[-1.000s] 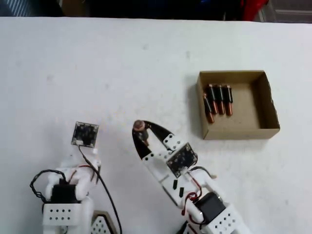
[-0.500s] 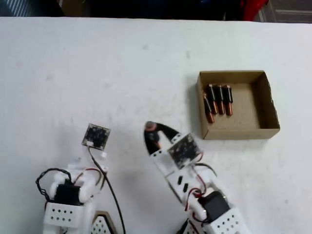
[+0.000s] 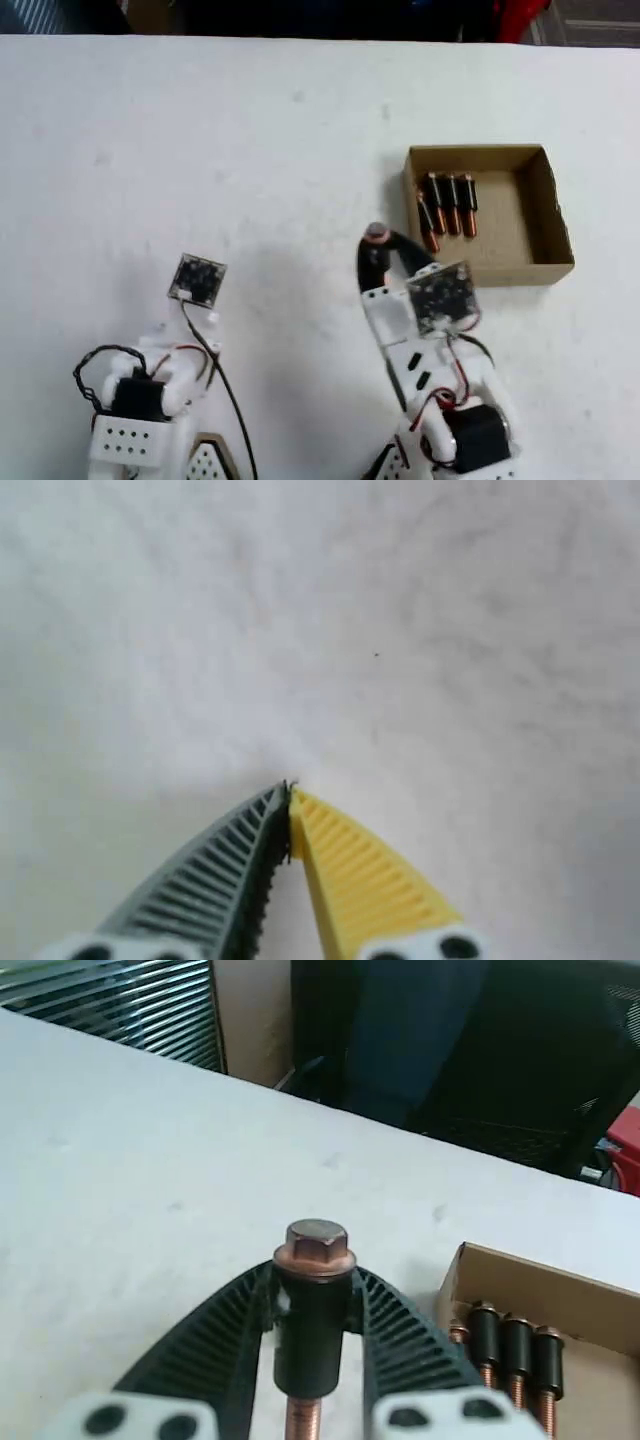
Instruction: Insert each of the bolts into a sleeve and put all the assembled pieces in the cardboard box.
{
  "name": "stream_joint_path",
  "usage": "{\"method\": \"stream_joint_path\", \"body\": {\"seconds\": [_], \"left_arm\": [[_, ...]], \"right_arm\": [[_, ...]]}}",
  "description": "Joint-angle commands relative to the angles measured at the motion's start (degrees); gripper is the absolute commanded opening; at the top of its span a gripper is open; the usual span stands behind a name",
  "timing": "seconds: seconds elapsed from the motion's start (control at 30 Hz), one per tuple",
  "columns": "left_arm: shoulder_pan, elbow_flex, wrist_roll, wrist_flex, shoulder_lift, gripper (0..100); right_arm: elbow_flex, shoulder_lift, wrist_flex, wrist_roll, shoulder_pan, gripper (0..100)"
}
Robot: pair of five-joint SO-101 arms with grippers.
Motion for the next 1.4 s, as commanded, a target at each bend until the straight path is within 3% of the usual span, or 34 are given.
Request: {"method": "stream_joint_path", "body": {"seconds": [0.0,0.17,0.9,1.37], "left_arm": [[0.7,-2.0,-0.4,0.4,0.3,2],[0.7,-2.0,-0.4,0.4,0.3,2],[0.7,-1.9,-0.3,0.2,0.3,2],[0.7,-1.9,-0.3,0.1,0.3,2]], "right_arm": [[-7.2,0.0,0.4,-0.1,2.2,1.5],[-13.9,10.2,0.5,-0.1,4.4,1.5],[-54.7,83.2,0.0,-0.2,20.4,1.8],[-70.5,115.4,-10.8,-0.2,26.2,1.8]]}}
